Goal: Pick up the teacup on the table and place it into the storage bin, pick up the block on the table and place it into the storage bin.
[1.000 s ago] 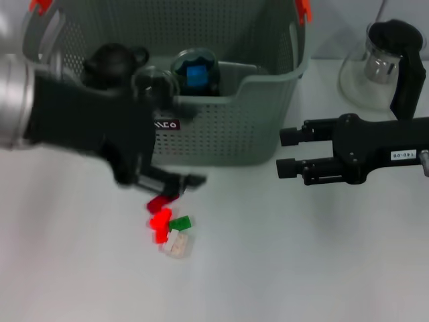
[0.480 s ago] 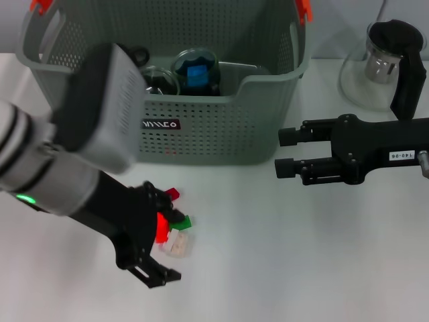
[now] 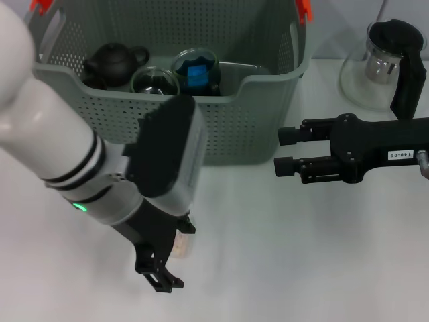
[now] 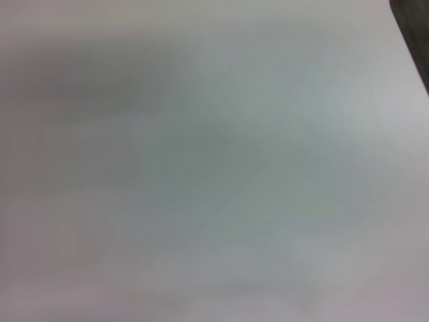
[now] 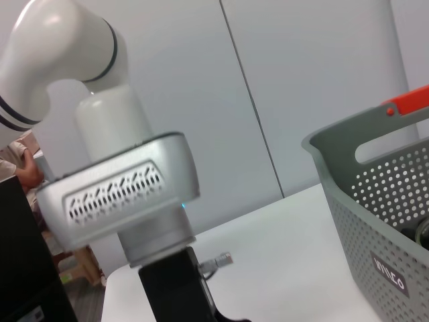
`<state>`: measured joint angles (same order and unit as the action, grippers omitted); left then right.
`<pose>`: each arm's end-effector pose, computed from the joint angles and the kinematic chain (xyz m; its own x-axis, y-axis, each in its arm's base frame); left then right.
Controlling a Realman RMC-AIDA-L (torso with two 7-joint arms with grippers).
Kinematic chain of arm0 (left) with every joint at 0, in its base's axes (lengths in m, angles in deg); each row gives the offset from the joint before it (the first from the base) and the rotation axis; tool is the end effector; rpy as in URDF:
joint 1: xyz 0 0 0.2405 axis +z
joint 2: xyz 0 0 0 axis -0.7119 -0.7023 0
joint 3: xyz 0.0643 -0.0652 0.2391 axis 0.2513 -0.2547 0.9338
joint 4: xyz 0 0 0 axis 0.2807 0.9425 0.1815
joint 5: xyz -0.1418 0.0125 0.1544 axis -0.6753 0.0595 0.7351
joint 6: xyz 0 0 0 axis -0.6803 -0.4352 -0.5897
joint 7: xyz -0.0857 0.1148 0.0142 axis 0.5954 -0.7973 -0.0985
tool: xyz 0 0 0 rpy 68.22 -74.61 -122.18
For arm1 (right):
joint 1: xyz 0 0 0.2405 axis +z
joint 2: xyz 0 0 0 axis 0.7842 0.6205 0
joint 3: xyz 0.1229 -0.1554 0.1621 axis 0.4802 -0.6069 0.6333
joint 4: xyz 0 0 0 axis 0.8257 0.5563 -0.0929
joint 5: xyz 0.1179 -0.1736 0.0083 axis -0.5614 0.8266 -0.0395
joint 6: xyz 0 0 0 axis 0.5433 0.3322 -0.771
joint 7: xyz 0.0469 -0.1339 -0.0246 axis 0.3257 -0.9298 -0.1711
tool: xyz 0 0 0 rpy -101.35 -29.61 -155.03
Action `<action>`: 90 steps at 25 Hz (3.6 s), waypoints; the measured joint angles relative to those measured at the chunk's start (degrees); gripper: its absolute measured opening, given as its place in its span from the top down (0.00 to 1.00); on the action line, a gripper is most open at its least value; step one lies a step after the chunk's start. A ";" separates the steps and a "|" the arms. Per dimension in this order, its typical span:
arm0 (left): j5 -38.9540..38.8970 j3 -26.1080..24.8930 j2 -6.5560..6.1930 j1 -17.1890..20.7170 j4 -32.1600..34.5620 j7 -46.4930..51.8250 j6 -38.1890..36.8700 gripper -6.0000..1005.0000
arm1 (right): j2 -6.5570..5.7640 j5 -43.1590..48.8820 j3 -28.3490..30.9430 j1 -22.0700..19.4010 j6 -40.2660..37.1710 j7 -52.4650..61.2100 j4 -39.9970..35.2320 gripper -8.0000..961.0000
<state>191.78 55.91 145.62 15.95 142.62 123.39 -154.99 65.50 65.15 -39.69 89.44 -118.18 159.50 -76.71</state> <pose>-0.1637 0.3010 -0.0417 0.9067 -0.1535 -0.3928 -0.1464 -0.9880 0.0481 0.1997 0.3453 0.0128 0.8001 -0.3571 -0.4819 -0.3579 -0.9290 0.0942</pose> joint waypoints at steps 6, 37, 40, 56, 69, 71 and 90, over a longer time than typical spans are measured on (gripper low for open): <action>0.69 3.89 -0.19 -2.51 -3.89 0.16 3.45 0.13 | 0.07 -0.02 0.44 -0.07 0.16 0.04 0.11 0.24; 6.16 8.69 -0.31 -6.95 -12.36 0.86 11.55 0.38 | 0.08 -0.01 1.14 -0.08 0.35 -0.01 0.11 0.24; 6.16 8.74 -0.30 -6.95 -12.38 0.84 11.55 0.43 | 0.08 -0.01 1.18 -0.08 0.35 -0.03 0.11 0.24; 6.15 9.31 -0.12 -6.95 -13.31 1.00 12.19 0.47 | 0.05 -0.01 1.23 -0.13 0.35 -0.94 0.63 0.24; 6.15 9.30 -0.15 -7.05 -13.89 1.79 13.31 0.51 | -0.08 -0.01 1.33 -0.17 0.35 -1.07 0.82 0.24; 6.15 9.30 -0.18 -7.13 -14.04 1.86 13.53 0.51 | -0.11 -0.01 1.33 -0.17 0.35 -1.20 0.82 0.24; -16.77 -18.78 -0.43 -9.55 3.96 5.49 -20.15 0.56 | -0.28 -0.01 1.95 -0.37 -0.22 -1.51 0.90 0.24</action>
<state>175.00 37.13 145.19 6.40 146.58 128.87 -175.15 65.22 65.14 -37.75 89.07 -118.40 157.99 -75.81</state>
